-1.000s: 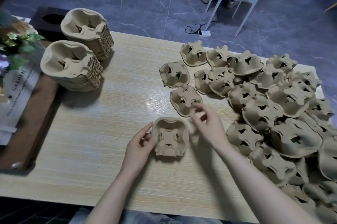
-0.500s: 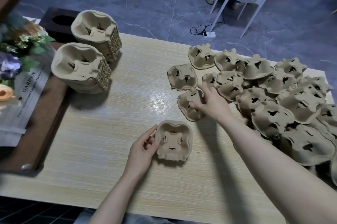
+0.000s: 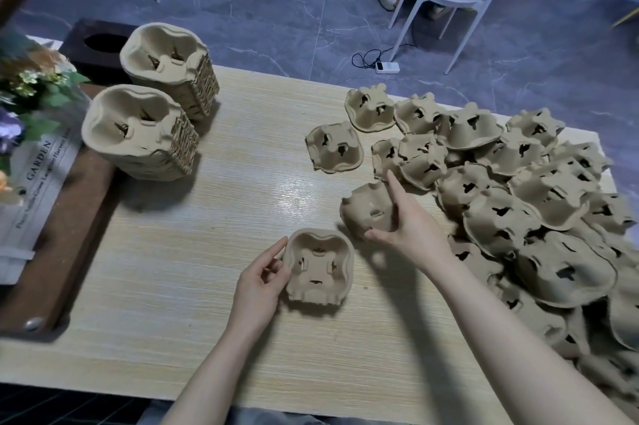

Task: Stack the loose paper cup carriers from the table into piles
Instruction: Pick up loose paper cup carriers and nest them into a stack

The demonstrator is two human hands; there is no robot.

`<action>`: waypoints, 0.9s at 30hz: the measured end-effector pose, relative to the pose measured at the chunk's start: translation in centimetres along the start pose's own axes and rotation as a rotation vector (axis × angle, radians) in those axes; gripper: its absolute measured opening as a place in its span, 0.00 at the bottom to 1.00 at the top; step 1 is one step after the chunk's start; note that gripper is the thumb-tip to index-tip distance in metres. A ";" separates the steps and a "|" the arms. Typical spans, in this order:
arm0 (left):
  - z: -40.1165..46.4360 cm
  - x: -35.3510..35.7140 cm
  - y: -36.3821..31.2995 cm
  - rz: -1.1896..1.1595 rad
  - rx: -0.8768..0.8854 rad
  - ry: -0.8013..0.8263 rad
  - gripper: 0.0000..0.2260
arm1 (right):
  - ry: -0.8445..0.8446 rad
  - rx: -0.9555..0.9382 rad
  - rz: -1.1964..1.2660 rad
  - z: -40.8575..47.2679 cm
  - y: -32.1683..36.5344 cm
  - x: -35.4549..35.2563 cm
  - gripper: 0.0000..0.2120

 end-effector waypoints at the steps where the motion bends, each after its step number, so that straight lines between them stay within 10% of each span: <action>1: 0.0 0.0 0.1 -0.002 -0.003 -0.001 0.20 | 0.013 0.011 -0.033 -0.4 -0.4 0.0 0.53; 8: -0.4 0.5 -0.5 -0.007 0.021 -0.011 0.20 | 0.000 0.063 -0.099 -2.8 -2.4 -0.2 0.41; 27: -1.0 0.6 -0.4 -0.033 0.025 -0.061 0.20 | 0.134 0.342 0.080 -2.9 -4.1 3.1 0.49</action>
Point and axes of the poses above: each hand's wrist, its own z-axis towards the middle knuckle, its own x-axis out of the palm, y = z × x, the point moved 10 cm from there along z, towards the middle knuckle, and after that the axes turned 2 degrees about -y, right-handed, at the moved point
